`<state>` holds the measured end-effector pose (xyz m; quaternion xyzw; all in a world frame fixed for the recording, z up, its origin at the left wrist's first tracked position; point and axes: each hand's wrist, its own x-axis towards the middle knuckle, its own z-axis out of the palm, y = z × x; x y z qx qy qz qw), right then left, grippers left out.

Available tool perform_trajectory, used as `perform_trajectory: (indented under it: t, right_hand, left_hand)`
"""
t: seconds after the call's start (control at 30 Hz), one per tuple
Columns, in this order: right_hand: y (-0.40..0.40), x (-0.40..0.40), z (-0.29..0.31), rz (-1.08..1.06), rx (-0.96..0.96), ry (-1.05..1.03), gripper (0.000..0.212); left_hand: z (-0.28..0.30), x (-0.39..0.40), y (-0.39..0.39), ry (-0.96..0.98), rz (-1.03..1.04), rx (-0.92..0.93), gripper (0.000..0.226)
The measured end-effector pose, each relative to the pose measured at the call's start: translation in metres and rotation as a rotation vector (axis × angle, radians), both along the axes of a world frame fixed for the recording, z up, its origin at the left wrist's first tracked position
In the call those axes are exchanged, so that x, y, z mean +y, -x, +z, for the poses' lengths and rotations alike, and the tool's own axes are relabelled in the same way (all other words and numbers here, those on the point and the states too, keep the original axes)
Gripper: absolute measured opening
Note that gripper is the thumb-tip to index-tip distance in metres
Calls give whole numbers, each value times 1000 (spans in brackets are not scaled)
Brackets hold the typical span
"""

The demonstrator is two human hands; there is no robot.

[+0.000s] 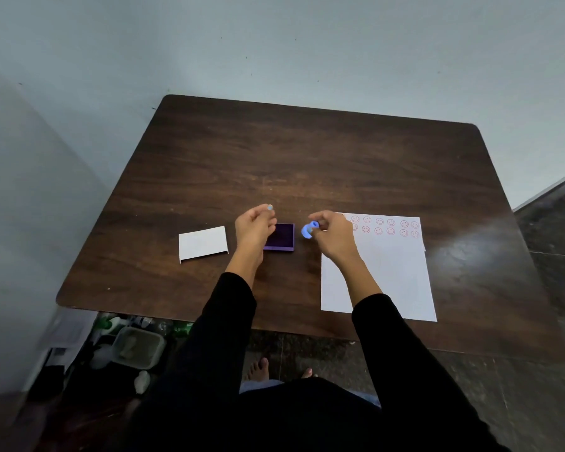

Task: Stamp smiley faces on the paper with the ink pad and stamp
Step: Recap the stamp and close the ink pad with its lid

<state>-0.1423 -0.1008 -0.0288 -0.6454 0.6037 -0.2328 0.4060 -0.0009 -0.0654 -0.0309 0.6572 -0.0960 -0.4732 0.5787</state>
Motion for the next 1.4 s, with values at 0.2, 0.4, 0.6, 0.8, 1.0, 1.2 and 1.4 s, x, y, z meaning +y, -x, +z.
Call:
perform_trajectory:
  t: [0.2, 0.4, 0.6, 0.8, 1.0, 1.2, 1.4]
  right_hand:
    - [3, 4, -3, 113, 199, 70, 33]
    - [-3, 6, 0, 135, 285, 80, 36]
    - [-30, 10, 16, 138, 171, 225, 42]
    - [-86, 35, 14, 349, 169, 221, 38]
    - [-123, 62, 1, 594, 353, 198, 47]
    - [-134, 75, -9, 655, 470, 183, 55]
    - [-134, 79, -11, 600, 382, 142, 58]
  left_hand:
    - [-5, 6, -9, -29, 88, -66, 23]
    - [0, 11, -11, -12, 99, -101, 24]
    - [8, 26, -32, -12, 176, -219, 20]
    - [5, 61, -62, -59, 300, -493, 30]
    - [-5, 91, -76, -270, 180, -621, 54]
    - [-11, 105, -78, -350, 171, -588, 63]
    - [-7, 104, -69, -299, 192, -582, 57]
